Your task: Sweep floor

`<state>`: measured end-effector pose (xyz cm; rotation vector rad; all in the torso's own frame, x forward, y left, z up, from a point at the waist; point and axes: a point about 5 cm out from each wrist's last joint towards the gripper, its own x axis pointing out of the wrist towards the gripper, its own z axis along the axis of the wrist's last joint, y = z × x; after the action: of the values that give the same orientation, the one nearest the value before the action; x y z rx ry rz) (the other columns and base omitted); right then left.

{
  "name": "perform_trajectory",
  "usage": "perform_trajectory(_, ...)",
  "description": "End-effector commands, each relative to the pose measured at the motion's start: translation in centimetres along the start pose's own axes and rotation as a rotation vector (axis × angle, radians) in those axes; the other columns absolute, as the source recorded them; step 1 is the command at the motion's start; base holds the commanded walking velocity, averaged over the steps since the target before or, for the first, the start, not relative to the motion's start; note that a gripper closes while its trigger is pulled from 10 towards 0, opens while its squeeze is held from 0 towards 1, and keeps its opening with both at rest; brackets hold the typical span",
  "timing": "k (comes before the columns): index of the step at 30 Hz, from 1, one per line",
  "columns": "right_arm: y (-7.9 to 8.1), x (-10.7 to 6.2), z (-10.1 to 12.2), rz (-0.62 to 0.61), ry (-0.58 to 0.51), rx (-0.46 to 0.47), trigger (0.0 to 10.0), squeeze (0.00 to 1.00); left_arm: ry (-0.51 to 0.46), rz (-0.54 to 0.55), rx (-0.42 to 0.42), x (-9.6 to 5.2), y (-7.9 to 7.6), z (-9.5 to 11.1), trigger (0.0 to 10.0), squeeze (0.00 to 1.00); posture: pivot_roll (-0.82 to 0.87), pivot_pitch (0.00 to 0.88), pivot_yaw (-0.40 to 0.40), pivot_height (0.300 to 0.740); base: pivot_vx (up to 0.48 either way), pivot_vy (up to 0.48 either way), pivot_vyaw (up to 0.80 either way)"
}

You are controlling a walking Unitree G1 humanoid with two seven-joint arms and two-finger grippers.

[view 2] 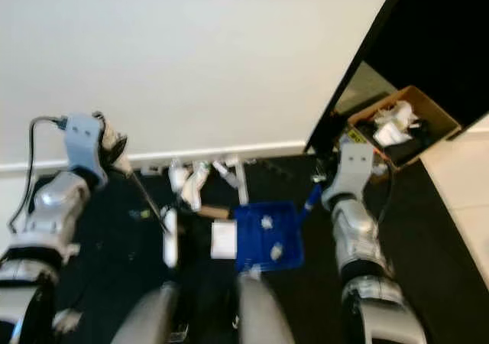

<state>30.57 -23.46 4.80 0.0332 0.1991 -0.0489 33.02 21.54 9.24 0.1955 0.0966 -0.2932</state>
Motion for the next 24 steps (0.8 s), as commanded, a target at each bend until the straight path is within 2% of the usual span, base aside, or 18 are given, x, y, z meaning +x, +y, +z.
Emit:
perform_trajectory(1,1.1,-0.7,-2.2,0.025,0.074,0.111,10.0,0.00,-0.001,-0.010,0.021,0.0,-0.2,0.2,10.0,0.00,0.04,0.097,0.015,0.740,0.000,0.000,0.00)
perform_trajectory(4,0.6,-0.9,-2.3,0.013,0.076,0.110,10.0,0.00,0.004,-0.023,0.049,0.1,-0.6,0.4,10.0,0.00,0.04,0.097,0.015,0.740,0.000,-0.126,0.00)
perform_trajectory(10,0.3,-1.0,-2.3,0.004,0.076,0.107,10.0,0.00,-0.001,-0.016,0.073,0.3,-0.9,0.6,10.0,0.00,0.03,0.098,0.013,0.740,0.000,-0.480,0.00)
perform_trajectory(12,0.2,-1.0,-2.2,0.002,0.076,0.105,10.0,0.00,-0.011,-0.013,0.053,0.3,-1.1,0.7,10.0,0.00,0.03,0.098,0.011,0.740,0.000,-0.480,0.00)
perform_trajectory(13,0.0,-1.0,-2.2,-0.001,0.076,0.103,10.0,0.00,-0.018,0.017,0.030,0.4,-0.9,0.8,10.0,0.00,0.03,0.099,0.010,0.740,0.000,0.000,0.00)
perform_trajectory(17,-0.2,-0.9,-2.0,-0.003,0.076,0.100,10.0,0.00,-0.020,0.027,0.028,0.4,-0.9,0.9,10.0,0.00,0.03,0.100,0.008,0.740,0.000,0.000,0.00)
perform_trajectory(24,0.1,-0.4,-1.4,0.015,0.067,0.087,10.0,0.00,0.005,0.052,0.083,0.1,-0.4,0.3,10.0,0.00,0.03,0.097,0.003,0.740,0.000,0.000,0.00)
